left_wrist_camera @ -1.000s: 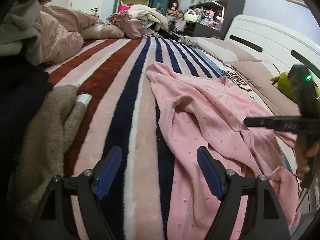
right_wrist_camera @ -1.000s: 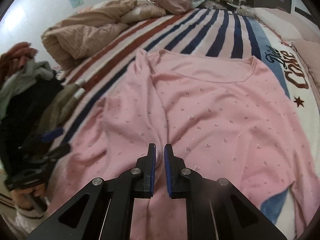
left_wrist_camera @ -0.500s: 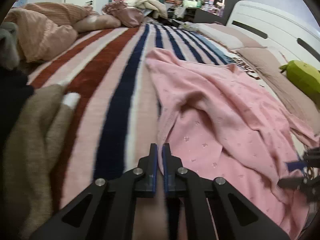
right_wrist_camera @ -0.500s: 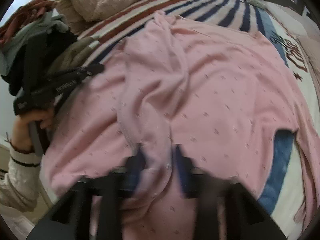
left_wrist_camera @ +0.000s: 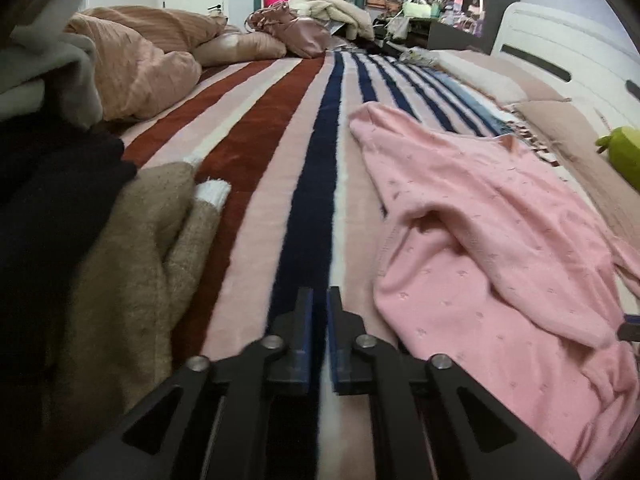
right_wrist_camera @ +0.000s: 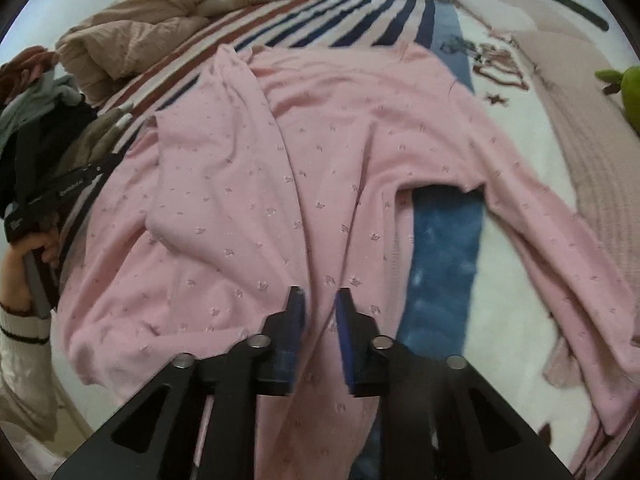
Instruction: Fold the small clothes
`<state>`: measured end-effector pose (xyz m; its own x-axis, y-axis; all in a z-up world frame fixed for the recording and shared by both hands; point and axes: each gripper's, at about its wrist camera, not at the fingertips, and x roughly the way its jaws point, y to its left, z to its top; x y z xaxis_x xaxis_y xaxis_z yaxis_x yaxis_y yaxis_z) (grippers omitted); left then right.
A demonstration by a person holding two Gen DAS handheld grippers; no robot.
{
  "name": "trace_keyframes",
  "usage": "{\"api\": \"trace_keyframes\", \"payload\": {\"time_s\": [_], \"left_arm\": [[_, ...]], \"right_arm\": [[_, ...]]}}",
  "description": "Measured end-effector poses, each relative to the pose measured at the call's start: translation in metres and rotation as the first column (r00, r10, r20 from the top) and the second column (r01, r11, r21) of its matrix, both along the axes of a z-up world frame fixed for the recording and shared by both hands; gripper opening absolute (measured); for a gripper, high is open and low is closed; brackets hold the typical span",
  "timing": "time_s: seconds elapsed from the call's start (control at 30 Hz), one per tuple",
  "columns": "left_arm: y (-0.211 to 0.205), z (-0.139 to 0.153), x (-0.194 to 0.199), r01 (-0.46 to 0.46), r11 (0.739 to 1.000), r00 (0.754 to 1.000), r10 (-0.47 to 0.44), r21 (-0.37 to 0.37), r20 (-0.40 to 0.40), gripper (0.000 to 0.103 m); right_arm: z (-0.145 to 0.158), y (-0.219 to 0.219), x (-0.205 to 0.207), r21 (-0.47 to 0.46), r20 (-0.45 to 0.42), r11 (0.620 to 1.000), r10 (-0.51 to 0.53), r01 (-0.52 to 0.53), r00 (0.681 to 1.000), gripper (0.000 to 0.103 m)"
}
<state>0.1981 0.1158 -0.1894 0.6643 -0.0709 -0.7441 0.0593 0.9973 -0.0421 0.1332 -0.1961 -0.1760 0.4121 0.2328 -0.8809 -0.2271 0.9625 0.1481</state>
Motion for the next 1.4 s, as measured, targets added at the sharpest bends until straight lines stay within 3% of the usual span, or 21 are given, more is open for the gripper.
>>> {"api": "trace_keyframes", "payload": {"time_s": [0.07, 0.13, 0.2, 0.27, 0.4, 0.43, 0.47, 0.5, 0.53, 0.57, 0.7, 0.83, 0.93, 1.0, 1.07, 1.1, 1.17, 1.23, 1.4], "left_arm": [[-0.004, 0.010, -0.012, 0.038, 0.999, 0.999, -0.037, -0.009, 0.023, 0.031], [-0.010, 0.018, -0.023, 0.077, 0.997, 0.996, -0.076, -0.024, 0.039, 0.033], [-0.016, 0.028, -0.036, 0.102, 0.994, 0.993, -0.100, -0.036, 0.059, 0.035], [-0.020, 0.034, -0.045, 0.115, 0.992, 0.991, -0.111, -0.054, 0.073, 0.038], [-0.030, 0.045, -0.062, 0.146, 0.986, 0.985, -0.138, -0.082, 0.100, 0.039], [-0.033, 0.047, -0.065, 0.156, 0.984, 0.984, -0.147, -0.087, 0.106, 0.039], [-0.035, 0.049, -0.068, 0.163, 0.982, 0.982, -0.153, -0.093, 0.109, 0.039], [-0.037, 0.051, -0.070, 0.171, 0.980, 0.981, -0.160, -0.101, 0.110, 0.039], [-0.038, 0.052, -0.072, 0.175, 0.979, 0.980, -0.164, -0.105, 0.111, 0.039], [-0.040, 0.053, -0.074, 0.181, 0.977, 0.979, -0.169, -0.108, 0.112, 0.039], [-0.050, 0.055, -0.082, 0.224, 0.968, 0.970, -0.211, -0.113, 0.119, 0.039], [-0.062, 0.052, -0.083, 0.282, 0.950, 0.957, -0.267, -0.132, 0.116, 0.040], [-0.075, 0.046, -0.079, 0.319, 0.935, 0.947, -0.307, -0.152, 0.100, 0.041], [-0.084, 0.040, -0.075, 0.359, 0.911, 0.933, -0.349, -0.203, 0.082, 0.043], [-0.096, 0.031, -0.070, 0.392, 0.878, 0.918, -0.392, -0.273, 0.056, 0.044], [-0.101, 0.027, -0.067, 0.394, 0.873, 0.916, -0.400, -0.289, 0.042, 0.045], [-0.111, 0.018, -0.060, 0.387, 0.866, 0.915, -0.404, -0.317, 0.014, 0.048], [-0.117, 0.011, -0.051, 0.374, 0.854, 0.916, -0.402, -0.362, -0.002, 0.059], [-0.127, -0.006, -0.027, 0.306, 0.872, 0.934, -0.353, -0.382, -0.059, 0.060]], "right_arm": [[0.011, 0.003, -0.008, 0.041, 0.022, 0.999, 0.022, -0.023, 1.000, 0.038], [0.021, 0.008, -0.018, 0.089, 0.028, 0.994, 0.059, -0.061, 0.998, 0.048], [0.023, 0.023, -0.029, 0.106, 0.016, 0.990, 0.096, -0.097, 0.995, 0.052], [0.021, 0.033, -0.037, 0.106, 0.005, 0.989, 0.101, -0.101, 0.995, 0.070], [0.002, 0.049, -0.036, 0.169, -0.079, 0.982, 0.093, -0.078, 0.993, 0.073], [-0.002, 0.052, -0.034, 0.164, -0.082, 0.984, 0.086, -0.071, 0.993, 0.073], [-0.004, 0.057, -0.035, 0.138, -0.067, 0.987, 0.088, -0.078, 0.994, 0.062], [-0.003, 0.061, -0.035, 0.088, -0.037, 0.992, 0.095, -0.091, 0.995, 0.048], [-0.003, 0.063, -0.037, 0.039, -0.015, 0.994, 0.104, -0.103, 0.995, 0.019], [-0.003, 0.062, -0.038, 0.025, -0.011, 0.994, 0.109, -0.108, 0.994, 0.014], [0.012, 0.034, -0.049, 0.047, 0.016, 0.997, 0.065, -0.066, 0.998, 0.009], [0.025, -0.009, -0.058, 0.160, -0.001, 0.987, 0.013, -0.013, 1.000, 0.014], [0.029, -0.035, -0.068, 0.121, -0.006, 0.992, -0.029, 0.030, 1.000, 0.014], [0.027, -0.053, -0.073, 0.034, -0.010, 0.994, -0.105, 0.105, 0.994, 0.014], [0.031, -0.059, -0.077, -0.047, 0.038, 0.987, -0.149, 0.151, 0.988, 0.015], [0.035, -0.058, -0.080, -0.026, 0.058, 0.989, -0.144, 0.145, 0.988, 0.018], [0.041, -0.050, -0.082, 0.069, 0.062, 0.991, -0.118, 0.114, 0.991, 0.049], [0.047, -0.029, -0.082, 0.131, 0.083, 0.990, -0.062, 0.051, 0.995, 0.070], [0.037, 0.030, -0.075, 0.133, 0.058, 0.985, 0.104, -0.111, 0.993, 0.069]]}}
